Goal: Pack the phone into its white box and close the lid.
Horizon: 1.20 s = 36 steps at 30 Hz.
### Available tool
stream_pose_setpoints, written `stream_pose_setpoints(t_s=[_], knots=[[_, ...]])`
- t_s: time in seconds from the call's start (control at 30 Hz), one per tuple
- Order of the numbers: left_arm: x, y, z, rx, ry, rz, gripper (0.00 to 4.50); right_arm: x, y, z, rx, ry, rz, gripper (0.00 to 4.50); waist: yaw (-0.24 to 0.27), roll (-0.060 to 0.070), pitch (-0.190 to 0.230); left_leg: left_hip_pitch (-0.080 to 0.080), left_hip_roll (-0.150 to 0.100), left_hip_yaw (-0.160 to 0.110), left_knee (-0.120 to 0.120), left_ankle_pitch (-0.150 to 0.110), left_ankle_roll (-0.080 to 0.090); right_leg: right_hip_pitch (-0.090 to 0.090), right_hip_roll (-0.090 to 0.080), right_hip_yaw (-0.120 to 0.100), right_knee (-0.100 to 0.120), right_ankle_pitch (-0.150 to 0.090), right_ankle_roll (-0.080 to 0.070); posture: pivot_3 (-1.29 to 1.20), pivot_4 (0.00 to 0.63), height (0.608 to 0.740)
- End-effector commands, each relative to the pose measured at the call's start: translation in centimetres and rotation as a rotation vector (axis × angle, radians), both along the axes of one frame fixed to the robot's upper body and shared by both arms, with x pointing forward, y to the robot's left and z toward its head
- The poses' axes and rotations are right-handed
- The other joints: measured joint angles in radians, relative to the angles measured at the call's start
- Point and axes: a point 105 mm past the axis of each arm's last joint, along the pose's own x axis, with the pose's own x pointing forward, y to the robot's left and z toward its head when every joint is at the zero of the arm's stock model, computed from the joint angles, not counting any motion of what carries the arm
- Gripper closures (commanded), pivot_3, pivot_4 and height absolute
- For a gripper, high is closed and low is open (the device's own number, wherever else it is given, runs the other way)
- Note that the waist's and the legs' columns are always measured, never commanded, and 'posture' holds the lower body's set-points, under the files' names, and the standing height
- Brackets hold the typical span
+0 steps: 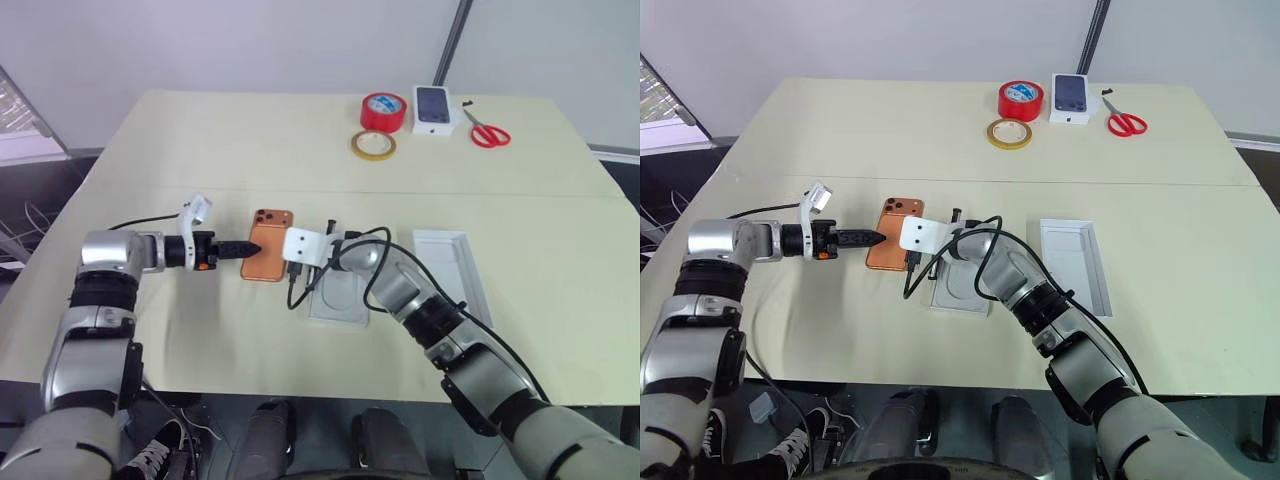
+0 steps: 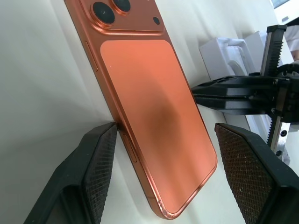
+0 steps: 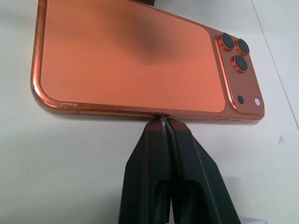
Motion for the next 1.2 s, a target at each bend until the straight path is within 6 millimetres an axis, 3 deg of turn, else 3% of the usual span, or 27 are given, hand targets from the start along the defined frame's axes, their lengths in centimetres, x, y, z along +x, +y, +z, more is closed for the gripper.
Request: stream_pose_setpoints(t_s=[0.03,0.1,0.3,0.4,0.6,0.73,1.0,1.2], knots=[[-0.2,-1.8,-2.2,0.03,0.092,0.004,1.01,-1.1,0.9,0.3,0.013,0.023,0.066,4.39,0.007,0.0,0.0,0.001,0.0,0.0,0.0,0.0,0.0,0.001,0.0,0.0,0.0,0.0,0.0,0.0,0.15,0.74],[-0.1,-2.4,-1.3,0.001,0.089,0.0,1.01,-1.6,1.0,0.2,0.011,0.038,0.089,4.39,0.008,0.0,0.0,0.002,0.0,0.0,0.0,0.0,0.0,0.003,0.0,0.0,0.0,0.0,0.0,0.0,0.15,0.74],[-1.0,-3.2,-1.2,-0.002,0.092,-0.038,1.01,-1.6,1.0,0.2,0.015,0.038,0.083,4.39,0.005,0.0,0.0,0.002,0.0,0.0,-0.001,0.0,0.0,0.003,0.0,0.001,-0.001,0.0,0.0,0.0,0.15,0.74],[-1.8,-3.7,-2.3,-0.004,0.138,-0.052,1.01,-1.5,1.1,0.1,0.014,0.03,0.081,4.39,0.001,0.0,0.0,0.002,0.0,0.0,-0.002,0.0,0.0,0.003,-0.001,0.002,-0.002,0.0,0.0,0.0,0.15,0.74],[-1.5,-3.7,-2.5,0.03,0.129,-0.034,1.01,-1.4,1.0,-0.1,0.006,0.032,0.077,4.39,0.001,0.0,0.0,0.003,0.0,0.0,-0.002,-0.001,0.0,0.003,-0.002,0.001,-0.002,0.0,0.0,0.0,0.15,0.74],[-2.1,-5.5,-2.6,-0.041,0.157,-0.052,1.01,-1.5,1.1,-0.1,0.012,0.035,0.075,4.39,0.006,0.0,0.0,0.004,0.0,0.0,-0.002,-0.001,0.0,0.004,-0.003,0.001,-0.003,0.0,0.0,0.0,0.15,0.74],[-1.8,-5.2,-1.7,-0.098,0.155,-0.015,1.01,-1.4,0.7,-0.4,0.007,0.037,0.066,4.39,0.002,0.0,0.0,0.007,0.0,0.0,-0.006,-0.001,0.0,0.006,-0.004,0.001,-0.005,0.0,0.0,0.0,0.15,0.74],[-1.4,-3.0,-1.0,-0.118,0.118,0.045,1.01,-1.4,0.7,-0.5,0.005,0.032,0.063,4.39,-0.011,0.0,0.0,0.007,0.0,0.0,-0.011,0.001,-0.003,0.005,-0.004,0.002,-0.006,0.0,0.0,0.0,0.15,0.74]])
